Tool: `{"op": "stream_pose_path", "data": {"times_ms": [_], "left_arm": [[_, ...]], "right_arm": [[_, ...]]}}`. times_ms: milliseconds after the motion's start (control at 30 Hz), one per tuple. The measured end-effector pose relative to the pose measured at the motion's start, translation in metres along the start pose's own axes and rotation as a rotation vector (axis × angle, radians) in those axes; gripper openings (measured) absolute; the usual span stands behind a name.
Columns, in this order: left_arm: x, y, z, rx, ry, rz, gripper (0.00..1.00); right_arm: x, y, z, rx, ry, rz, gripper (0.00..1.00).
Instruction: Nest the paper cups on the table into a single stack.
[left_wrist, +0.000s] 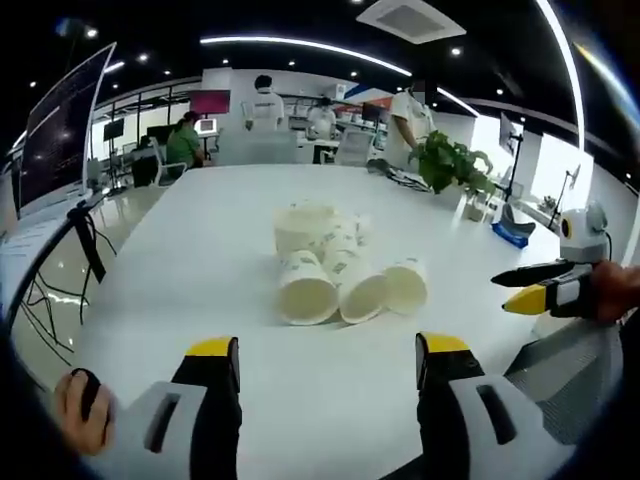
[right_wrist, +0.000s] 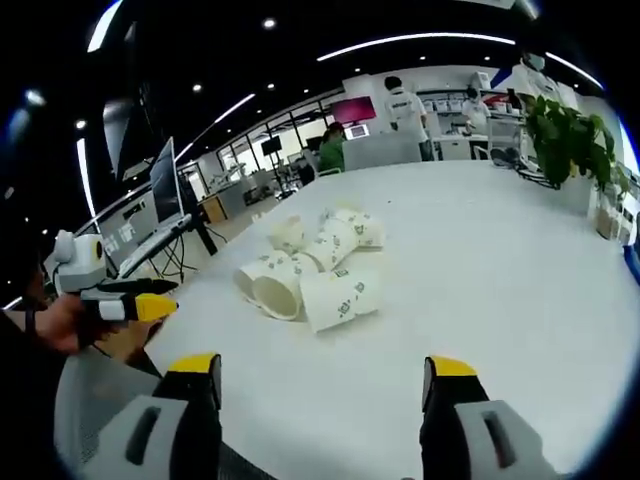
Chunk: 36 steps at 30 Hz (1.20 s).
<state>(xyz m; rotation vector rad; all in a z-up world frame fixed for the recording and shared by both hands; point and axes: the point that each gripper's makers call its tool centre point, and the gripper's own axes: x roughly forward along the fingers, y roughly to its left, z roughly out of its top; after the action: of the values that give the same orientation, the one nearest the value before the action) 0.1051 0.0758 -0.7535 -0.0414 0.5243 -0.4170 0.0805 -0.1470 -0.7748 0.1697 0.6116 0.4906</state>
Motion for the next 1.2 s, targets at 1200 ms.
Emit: {"op": "stream_pose_path", "data": {"times_ms": [1200], "left_arm": [[0.0012,0.0034,-0.0005,-0.028,-0.008,0.001,0.69]], "right_arm": [[0.002,-0.0004,-0.0038,-0.025,0.024,-0.008,0.84]]}}
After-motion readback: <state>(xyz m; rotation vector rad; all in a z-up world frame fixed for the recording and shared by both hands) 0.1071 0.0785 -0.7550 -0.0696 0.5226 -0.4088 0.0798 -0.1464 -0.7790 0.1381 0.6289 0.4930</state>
